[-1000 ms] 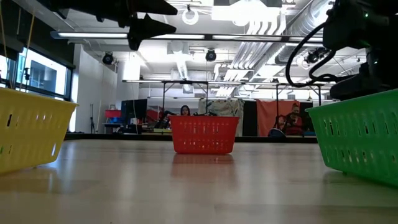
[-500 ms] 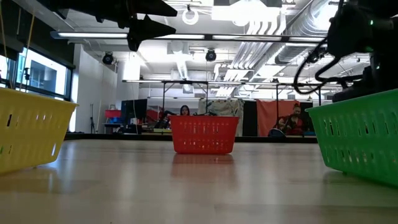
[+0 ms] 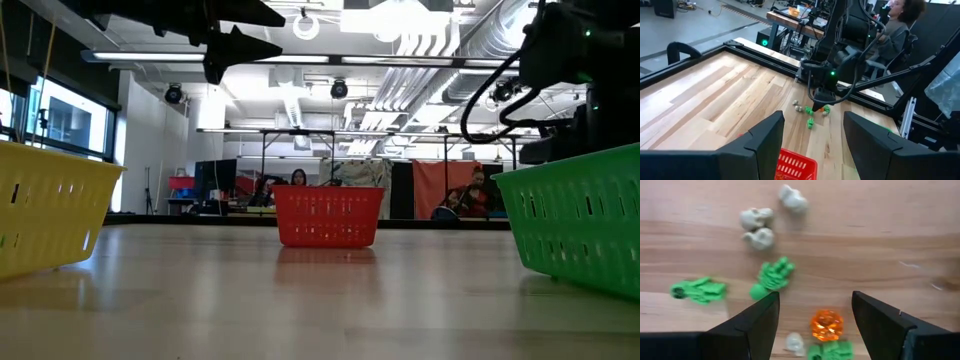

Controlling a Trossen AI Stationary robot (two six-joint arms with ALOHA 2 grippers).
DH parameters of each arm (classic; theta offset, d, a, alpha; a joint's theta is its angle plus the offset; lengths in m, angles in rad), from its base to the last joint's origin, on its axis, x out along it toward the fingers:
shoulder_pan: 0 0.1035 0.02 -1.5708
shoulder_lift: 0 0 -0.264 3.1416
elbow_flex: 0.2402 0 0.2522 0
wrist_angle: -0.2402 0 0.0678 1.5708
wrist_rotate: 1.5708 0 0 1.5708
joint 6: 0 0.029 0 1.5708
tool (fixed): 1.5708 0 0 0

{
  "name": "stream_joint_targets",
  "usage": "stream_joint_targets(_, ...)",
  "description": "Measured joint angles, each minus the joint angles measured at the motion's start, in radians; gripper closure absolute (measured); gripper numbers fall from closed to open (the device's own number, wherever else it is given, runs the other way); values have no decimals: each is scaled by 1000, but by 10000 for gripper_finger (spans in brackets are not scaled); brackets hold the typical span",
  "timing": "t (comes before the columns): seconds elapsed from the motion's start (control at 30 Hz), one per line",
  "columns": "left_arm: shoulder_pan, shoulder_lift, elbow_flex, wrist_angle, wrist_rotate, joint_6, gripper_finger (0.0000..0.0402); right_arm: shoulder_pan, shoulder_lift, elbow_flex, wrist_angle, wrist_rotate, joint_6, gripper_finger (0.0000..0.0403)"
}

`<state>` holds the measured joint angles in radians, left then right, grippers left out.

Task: Sort Halloween decoration
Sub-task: Put the right orange pumpkin toy into the red bin

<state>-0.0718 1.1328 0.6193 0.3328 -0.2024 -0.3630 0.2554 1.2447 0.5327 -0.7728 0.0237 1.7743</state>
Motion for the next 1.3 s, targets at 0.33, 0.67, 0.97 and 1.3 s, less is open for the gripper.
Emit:
stream_joint_targets(0.33,0,0,0,0,0,-2,204,26,-1,0,-24,-84,19,159)
stream_joint_targets(0.67,0,0,0,-4,-3,-1,204,55,78,-16,40,-93,91,159)
stream_joint_targets(0.97,0,0,0,-21,-3,-1,204,52,72,-21,35,-103,94,161)
stream_joint_targets(1.3,0,0,0,-22,-3,-2,204,52,72,-21,46,-95,94,255)
